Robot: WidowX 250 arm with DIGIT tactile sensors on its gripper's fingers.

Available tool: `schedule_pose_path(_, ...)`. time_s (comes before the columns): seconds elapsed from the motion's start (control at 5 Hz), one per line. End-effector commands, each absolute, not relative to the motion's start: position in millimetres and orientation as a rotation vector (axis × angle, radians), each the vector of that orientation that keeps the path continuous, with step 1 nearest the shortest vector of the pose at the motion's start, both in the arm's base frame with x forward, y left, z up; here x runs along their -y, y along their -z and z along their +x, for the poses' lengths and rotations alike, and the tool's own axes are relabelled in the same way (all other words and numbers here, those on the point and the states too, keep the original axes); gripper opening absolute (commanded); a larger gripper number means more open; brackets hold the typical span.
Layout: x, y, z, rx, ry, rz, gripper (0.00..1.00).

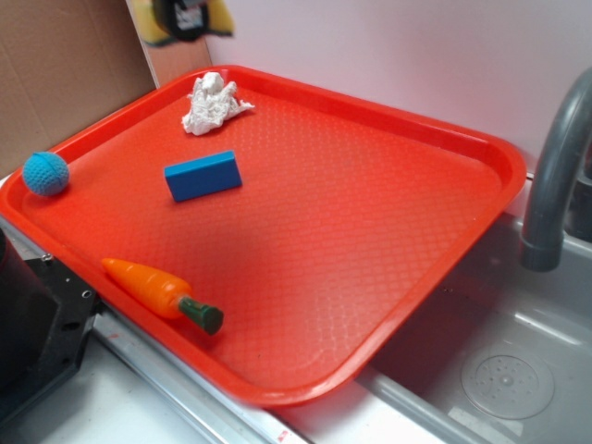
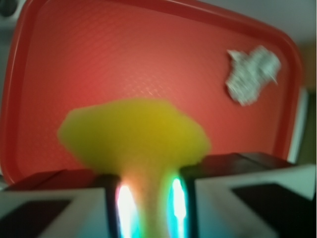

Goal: Grab the green sponge.

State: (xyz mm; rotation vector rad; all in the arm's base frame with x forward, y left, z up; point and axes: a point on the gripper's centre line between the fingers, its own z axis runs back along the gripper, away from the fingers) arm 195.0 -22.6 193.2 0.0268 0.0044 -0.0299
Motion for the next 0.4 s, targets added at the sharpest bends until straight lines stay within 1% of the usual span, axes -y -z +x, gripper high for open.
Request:
schedule_pose_path(0.0,34,-207,184,0.024,-0.153,0.047,0.00)
schedule_pose_path(0.2,22,-202,188,-0.005,-0.240,0.066,0.00)
